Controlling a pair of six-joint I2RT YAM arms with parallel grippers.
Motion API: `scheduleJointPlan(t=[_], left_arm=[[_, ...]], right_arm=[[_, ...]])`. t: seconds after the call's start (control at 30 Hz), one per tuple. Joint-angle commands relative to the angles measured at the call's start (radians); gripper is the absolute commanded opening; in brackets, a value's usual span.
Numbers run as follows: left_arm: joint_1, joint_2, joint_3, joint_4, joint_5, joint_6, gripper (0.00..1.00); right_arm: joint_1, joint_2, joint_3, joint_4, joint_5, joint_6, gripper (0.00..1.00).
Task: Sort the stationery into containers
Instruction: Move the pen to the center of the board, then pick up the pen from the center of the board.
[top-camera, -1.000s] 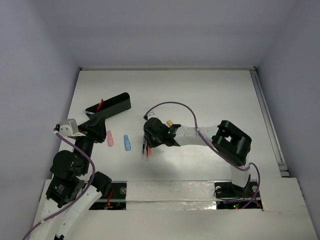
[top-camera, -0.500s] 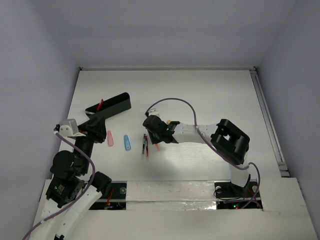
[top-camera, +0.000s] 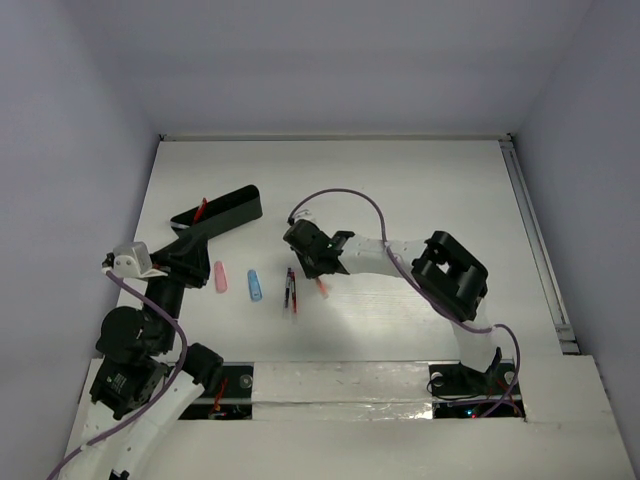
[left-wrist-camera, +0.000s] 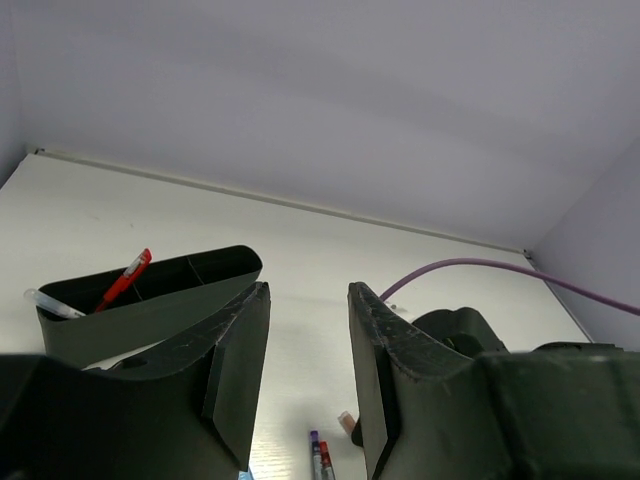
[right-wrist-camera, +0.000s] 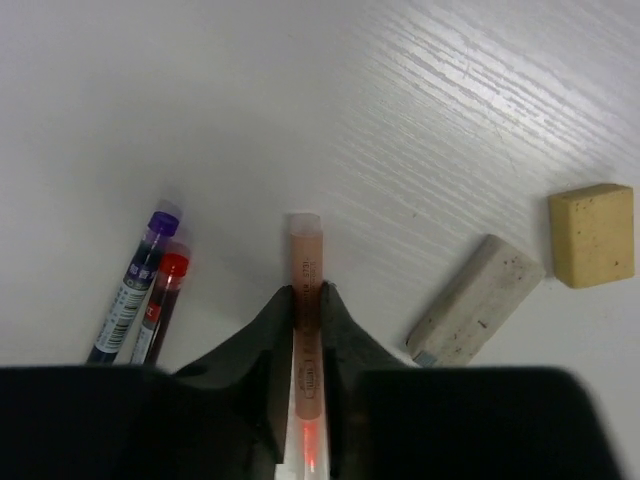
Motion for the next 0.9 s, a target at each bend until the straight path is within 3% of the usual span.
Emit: scheduleJointPlan(t=[0.0, 0.13, 0.2, 0.33, 0.47, 0.63, 0.87], left_arm=[[0.001, -0.018, -0.008, 0.053, 0.008, 0.011, 0.34], [0.001, -0.019, -0.009, 0.054, 0.011, 0.012, 0.34], [0.001, -0.021, -0.008, 0.054, 0.011, 0.012, 0.34], [0.001, -0.019, -0.008, 0.056, 0.017, 0.012, 0.34], [0.001, -0.021, -0.008, 0.060, 0.008, 0.011, 0.34], [0.001, -0.012, -0.005, 0.045, -0.007, 0.005, 0.35], [0.001, -0.028, -0.009, 0.046, -0.015, 0.000, 0.37]], right_arm=[[-0.014, 0.035, 0.057, -0.055, 0.002, -0.053, 0.11], [-0.023, -0.006, 0.069, -0.035, 0.025, -0.084, 0.00], [-0.023, -0.042, 0.072, -0.009, 0.045, -0.110, 0.00], [-0.023, -0.140, 0.084, 0.152, 0.037, -0.162, 0.00], [-0.023, -0.157, 0.133, 0.370, -0.111, -0.181, 0.00], [-0.023, -0.004, 0.282, 0.711, -0.276, -0.095, 0.00], [-0.023, 0.264, 0.586, 0.999, -0.386, 0.071, 0.00]])
